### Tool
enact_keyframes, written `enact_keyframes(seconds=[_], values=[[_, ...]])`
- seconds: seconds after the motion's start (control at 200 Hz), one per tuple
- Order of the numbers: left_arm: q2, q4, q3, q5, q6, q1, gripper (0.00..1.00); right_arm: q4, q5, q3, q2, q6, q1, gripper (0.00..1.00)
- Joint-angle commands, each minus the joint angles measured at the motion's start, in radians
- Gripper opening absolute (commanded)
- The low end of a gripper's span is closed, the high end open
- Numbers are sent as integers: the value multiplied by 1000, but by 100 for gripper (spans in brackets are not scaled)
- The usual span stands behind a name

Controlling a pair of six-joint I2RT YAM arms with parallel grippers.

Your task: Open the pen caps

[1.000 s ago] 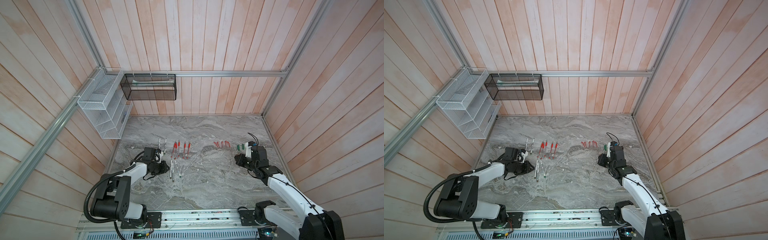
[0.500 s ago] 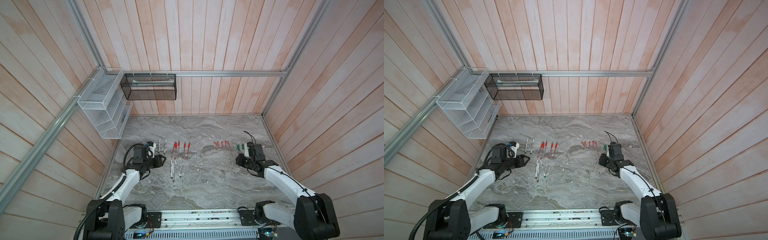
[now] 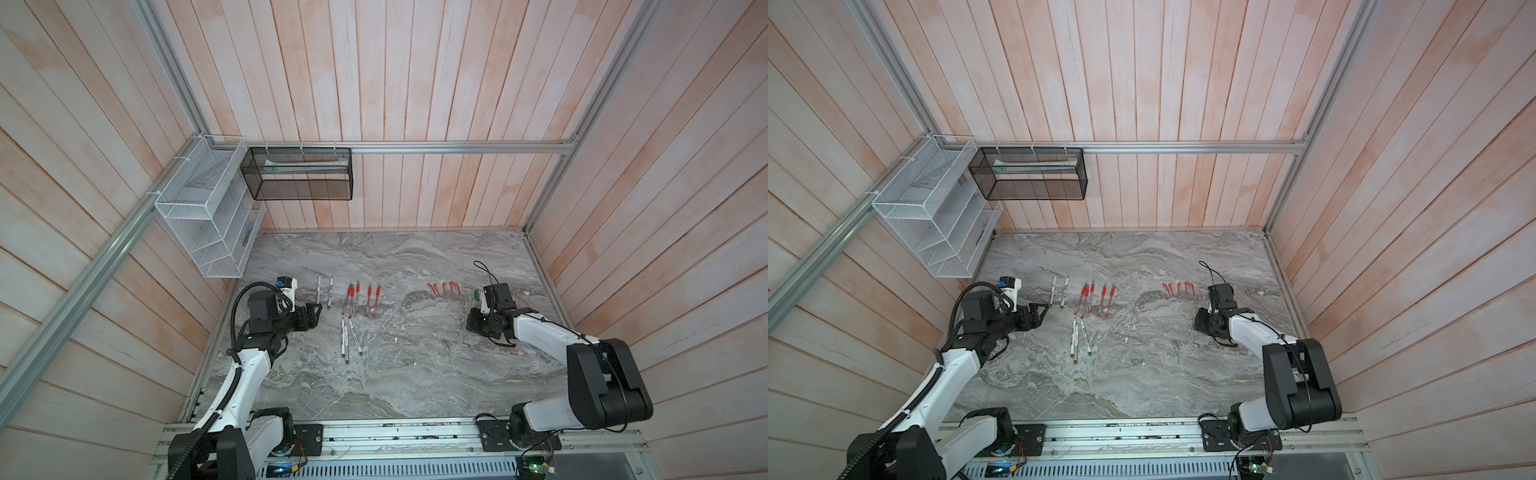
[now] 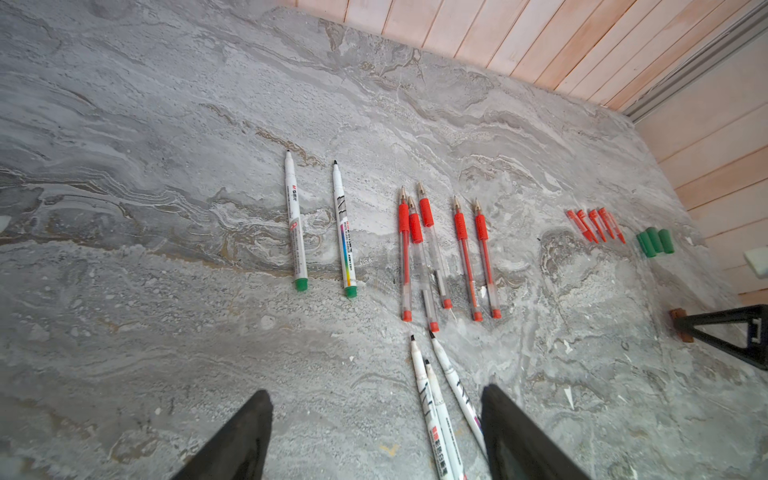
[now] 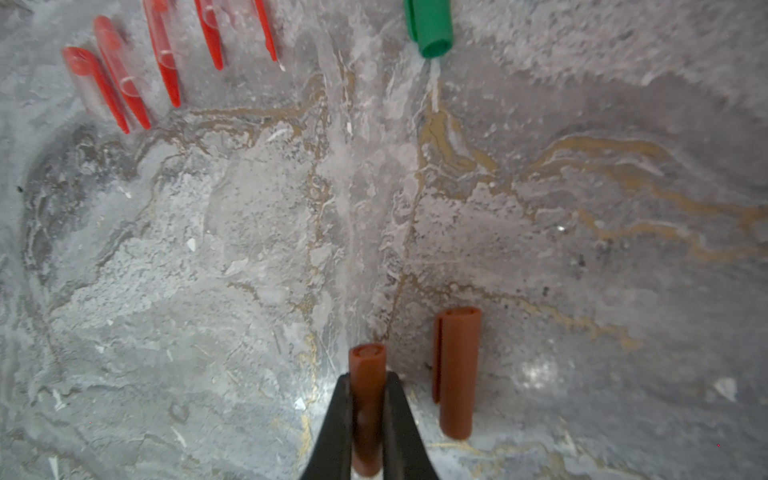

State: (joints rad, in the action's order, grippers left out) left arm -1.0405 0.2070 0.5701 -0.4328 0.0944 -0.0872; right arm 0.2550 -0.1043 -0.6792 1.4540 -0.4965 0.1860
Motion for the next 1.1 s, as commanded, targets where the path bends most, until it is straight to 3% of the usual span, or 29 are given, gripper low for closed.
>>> enact_keyframes(seconds=[0.0,0.565,0.89,0.92,1.095], values=[[12,2,9,17,-41,-8,83,6,17,-17,20,23,-5,0],[9,0,15,8,-54,-19,89,1,31,-21,44,48,-6,18],[1,31,45,24,-85,-30,96,95,72,-102,-64,61,-6,25],[-4,44,62,36,-92,-29,100,106,73,-116,-81,62,-7,25],[-29,-28,121,117,-153,-7,100,126,115,-193,-162,102,-17,26]])
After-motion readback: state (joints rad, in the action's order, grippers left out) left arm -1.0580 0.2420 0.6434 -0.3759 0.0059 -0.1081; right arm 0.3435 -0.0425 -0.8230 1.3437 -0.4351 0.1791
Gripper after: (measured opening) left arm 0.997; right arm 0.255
